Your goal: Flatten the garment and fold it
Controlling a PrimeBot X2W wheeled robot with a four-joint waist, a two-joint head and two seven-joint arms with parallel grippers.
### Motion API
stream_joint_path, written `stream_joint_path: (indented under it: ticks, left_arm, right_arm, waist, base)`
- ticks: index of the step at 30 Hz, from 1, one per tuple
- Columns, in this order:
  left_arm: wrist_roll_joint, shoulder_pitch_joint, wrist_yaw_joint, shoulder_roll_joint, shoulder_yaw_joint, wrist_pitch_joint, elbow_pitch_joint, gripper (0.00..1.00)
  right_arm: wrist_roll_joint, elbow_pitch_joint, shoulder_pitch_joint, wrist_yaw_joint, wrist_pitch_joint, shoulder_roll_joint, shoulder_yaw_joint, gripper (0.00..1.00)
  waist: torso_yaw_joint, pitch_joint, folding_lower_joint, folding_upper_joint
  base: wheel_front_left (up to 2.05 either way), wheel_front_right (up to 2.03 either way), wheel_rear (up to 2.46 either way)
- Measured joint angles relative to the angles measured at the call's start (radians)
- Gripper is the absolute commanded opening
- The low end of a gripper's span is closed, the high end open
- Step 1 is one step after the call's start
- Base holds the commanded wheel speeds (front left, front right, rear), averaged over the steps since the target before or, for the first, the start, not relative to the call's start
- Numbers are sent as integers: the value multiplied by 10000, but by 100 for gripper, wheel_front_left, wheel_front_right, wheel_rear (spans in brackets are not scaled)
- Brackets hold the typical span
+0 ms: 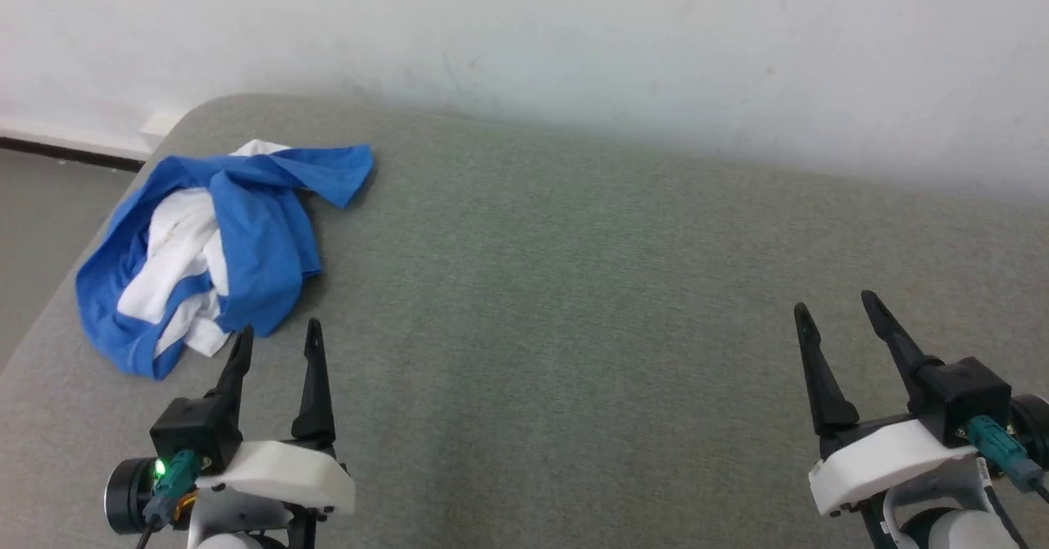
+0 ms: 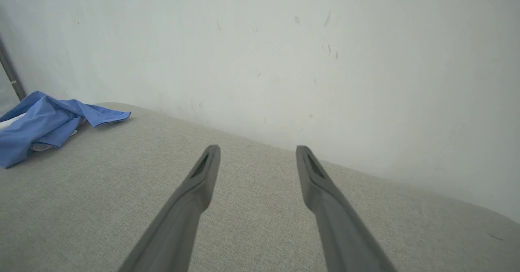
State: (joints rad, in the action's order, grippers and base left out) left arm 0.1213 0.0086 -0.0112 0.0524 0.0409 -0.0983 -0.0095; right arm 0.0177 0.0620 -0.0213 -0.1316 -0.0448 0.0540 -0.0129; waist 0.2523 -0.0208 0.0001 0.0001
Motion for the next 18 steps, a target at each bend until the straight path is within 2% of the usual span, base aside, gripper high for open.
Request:
stream_joint_path:
  ticks: [18]
  left_arm:
    - [483,4,-347,0,10,-360,-54,100]
  right_arm:
    - [-100,464,0,0,2,-2,104,100]
  waist:
    - [1107,-235,0,0]
  base:
    - [-6,-6,-6]
